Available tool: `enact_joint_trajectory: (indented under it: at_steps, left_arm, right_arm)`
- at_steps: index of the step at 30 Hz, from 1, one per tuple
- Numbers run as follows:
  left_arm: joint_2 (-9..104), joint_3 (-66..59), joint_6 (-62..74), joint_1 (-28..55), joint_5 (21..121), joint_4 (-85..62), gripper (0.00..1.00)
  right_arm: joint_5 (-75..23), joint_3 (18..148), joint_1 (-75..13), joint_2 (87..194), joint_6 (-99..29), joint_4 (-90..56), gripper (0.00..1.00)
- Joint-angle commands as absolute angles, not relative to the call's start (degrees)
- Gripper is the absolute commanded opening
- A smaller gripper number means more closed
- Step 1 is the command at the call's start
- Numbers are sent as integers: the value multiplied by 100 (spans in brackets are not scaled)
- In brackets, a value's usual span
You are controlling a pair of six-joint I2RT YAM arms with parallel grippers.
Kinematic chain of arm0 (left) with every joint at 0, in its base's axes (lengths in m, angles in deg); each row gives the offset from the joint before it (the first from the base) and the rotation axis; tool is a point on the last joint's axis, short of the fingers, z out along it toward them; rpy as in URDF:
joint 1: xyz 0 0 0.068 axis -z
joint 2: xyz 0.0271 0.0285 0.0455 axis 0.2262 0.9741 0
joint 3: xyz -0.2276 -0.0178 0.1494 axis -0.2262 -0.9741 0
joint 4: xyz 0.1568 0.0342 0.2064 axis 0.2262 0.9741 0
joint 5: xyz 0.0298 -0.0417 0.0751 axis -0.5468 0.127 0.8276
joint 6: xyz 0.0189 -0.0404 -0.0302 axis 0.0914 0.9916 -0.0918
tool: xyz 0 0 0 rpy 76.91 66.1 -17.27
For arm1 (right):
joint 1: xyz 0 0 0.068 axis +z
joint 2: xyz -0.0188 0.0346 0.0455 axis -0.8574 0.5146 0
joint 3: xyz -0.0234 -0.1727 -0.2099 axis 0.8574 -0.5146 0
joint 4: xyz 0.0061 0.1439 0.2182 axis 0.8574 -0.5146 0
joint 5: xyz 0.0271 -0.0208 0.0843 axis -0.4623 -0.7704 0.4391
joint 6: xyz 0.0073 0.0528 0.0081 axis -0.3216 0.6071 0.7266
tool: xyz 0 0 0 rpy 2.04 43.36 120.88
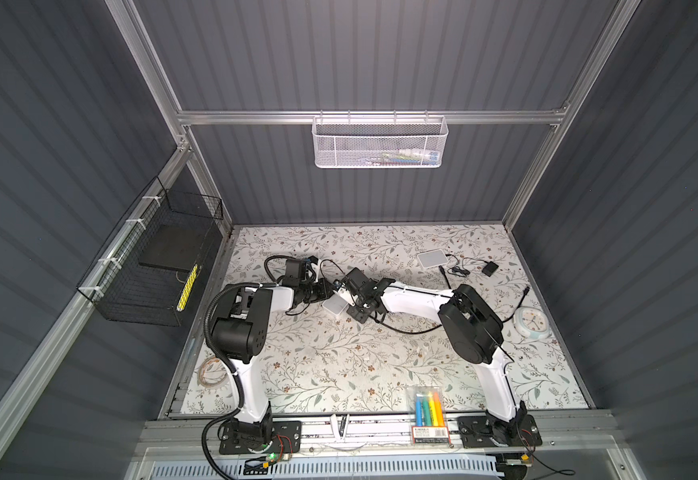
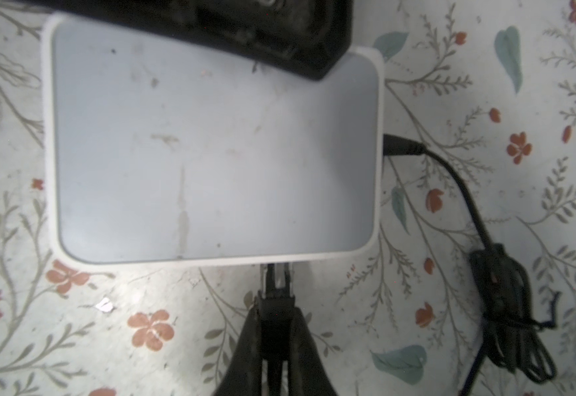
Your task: Insert the plug into the switch port
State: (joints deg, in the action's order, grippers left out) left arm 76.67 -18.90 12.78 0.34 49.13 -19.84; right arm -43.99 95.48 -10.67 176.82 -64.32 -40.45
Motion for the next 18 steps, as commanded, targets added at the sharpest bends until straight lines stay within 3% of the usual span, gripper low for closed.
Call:
enact_joint_trajectory:
  at_steps: [1, 18]
  left_arm:
    - [7969, -2208, 1390, 200, 4399, -1641, 20]
    - [7977, -2342, 908, -5, 4151, -1477, 21]
  right_arm:
    - [-4354, 9818, -1060, 17752, -6316, -3435, 0]
    - [-4286, 9744, -1086, 17716, -6181, -3456, 0]
